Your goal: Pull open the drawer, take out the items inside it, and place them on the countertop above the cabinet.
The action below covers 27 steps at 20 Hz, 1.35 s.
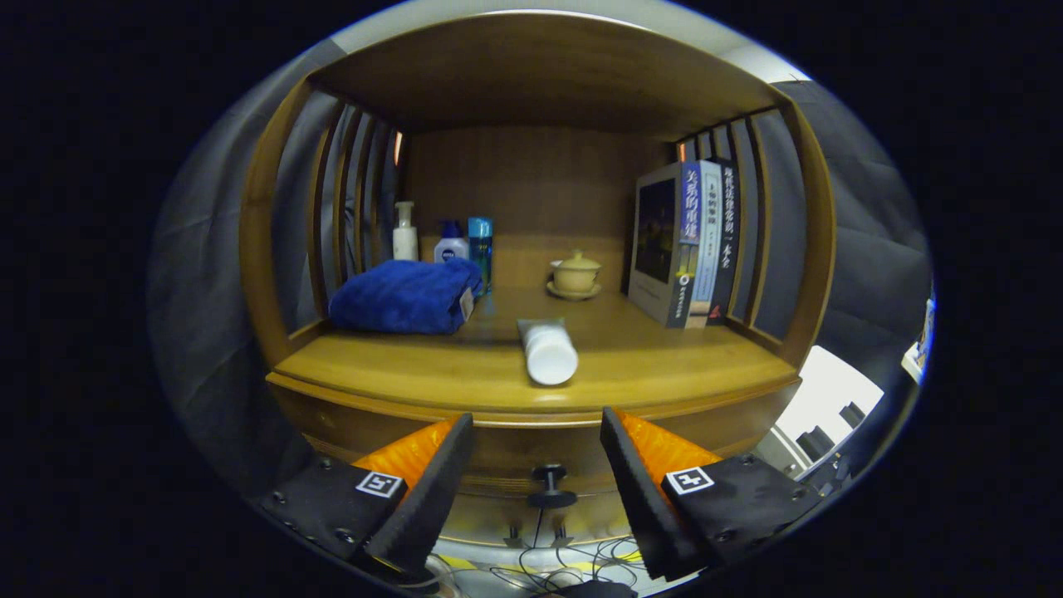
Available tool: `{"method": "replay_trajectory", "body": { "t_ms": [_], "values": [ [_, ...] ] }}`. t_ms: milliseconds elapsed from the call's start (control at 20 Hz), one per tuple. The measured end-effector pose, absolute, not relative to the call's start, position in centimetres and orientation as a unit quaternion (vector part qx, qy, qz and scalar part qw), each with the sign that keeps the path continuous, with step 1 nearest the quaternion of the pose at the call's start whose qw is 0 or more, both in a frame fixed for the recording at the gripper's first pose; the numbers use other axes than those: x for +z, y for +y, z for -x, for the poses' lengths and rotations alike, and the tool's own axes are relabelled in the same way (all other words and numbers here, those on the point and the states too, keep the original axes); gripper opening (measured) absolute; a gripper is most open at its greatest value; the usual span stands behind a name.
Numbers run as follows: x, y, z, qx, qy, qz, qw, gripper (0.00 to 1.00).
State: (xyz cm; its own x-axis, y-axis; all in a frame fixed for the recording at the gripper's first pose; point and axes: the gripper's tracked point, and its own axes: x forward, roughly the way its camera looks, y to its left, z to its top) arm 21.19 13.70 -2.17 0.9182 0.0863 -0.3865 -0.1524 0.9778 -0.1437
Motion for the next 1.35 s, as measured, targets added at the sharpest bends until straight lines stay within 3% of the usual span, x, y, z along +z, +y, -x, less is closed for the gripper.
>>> {"method": "replay_trajectory", "body": {
  "t_ms": [650,1350],
  "values": [
    [16.1,0.5,-22.2,-0.033,0.054,0.119,0.991,0.99],
    [17.4,1.0,-21.3,-0.014,0.050,0.076,0.996,0.99]
  ]
}}
